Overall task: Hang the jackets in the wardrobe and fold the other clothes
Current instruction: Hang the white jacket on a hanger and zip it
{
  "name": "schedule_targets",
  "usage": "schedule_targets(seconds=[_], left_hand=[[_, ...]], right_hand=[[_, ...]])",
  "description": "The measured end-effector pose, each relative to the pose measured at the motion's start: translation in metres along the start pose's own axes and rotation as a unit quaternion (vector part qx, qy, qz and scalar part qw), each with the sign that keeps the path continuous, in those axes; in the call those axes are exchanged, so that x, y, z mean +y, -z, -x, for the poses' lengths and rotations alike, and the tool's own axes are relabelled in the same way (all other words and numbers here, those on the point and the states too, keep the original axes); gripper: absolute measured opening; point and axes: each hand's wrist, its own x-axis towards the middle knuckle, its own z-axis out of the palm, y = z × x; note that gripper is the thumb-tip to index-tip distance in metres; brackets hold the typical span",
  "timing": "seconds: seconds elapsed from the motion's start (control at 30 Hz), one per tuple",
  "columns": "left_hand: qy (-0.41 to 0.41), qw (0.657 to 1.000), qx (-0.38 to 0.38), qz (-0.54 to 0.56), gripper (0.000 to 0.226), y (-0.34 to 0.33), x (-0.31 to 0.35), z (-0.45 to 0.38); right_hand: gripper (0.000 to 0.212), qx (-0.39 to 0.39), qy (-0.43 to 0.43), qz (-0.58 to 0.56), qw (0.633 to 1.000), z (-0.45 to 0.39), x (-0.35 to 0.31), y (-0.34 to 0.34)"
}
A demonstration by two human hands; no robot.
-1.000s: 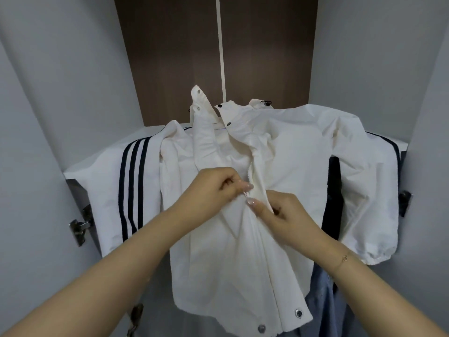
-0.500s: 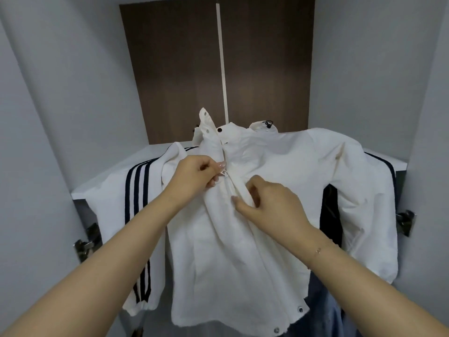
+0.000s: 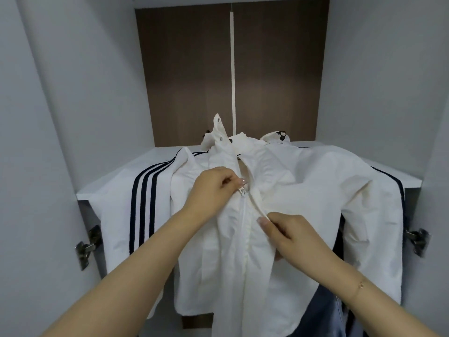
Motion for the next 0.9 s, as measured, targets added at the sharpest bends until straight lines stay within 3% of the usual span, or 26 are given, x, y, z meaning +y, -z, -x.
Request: schedule_targets(seconds=[0.07, 0.17, 0.5, 0.6, 0.7, 0.8, 0.9], left_hand=[[-0.005, 1.0, -0.014, 0.018, 0.026, 0.003, -0.005, 0.001], [0.06, 0.986, -0.047, 0.147, 0.029, 0.012, -0.009, 0.004], [0.057, 0.982, -0.041, 0.175, 0.026, 0.015, -0.02, 0.01], [0.016, 0.992, -0.05, 0.114, 0.026, 0.011, -0.022, 0.01], [-0.007, 0.997, -0.058, 0.045, 0.027, 0.005, -0.022, 0.007], [-0.006, 0.997, -0.063, 0.036, 0.024, 0.005, -0.024, 0.006], [-0.011, 0.996, -0.076, 0.043, 0.022, 0.008, -0.026, 0.005]], right_hand=[[0.044, 0.026, -0.019, 0.105, 0.994, -0.006, -0.003, 0.007], [0.032, 0.095, -0.002, 0.225, 0.97, -0.028, -0.017, 0.012], [0.023, 0.127, 0.136, 0.251, 0.95, -0.078, -0.031, 0.016], [0.015, 0.186, 0.063, 0.121, 0.973, -0.072, -0.021, 0.019], [0.012, 0.15, -0.04, 0.048, 0.987, -0.072, -0.016, 0.019], [0.02, 0.128, -0.029, 0.108, 0.985, -0.086, -0.024, 0.02], [0.039, 0.1, -0.018, 0.237, 0.966, -0.12, -0.038, 0.022]])
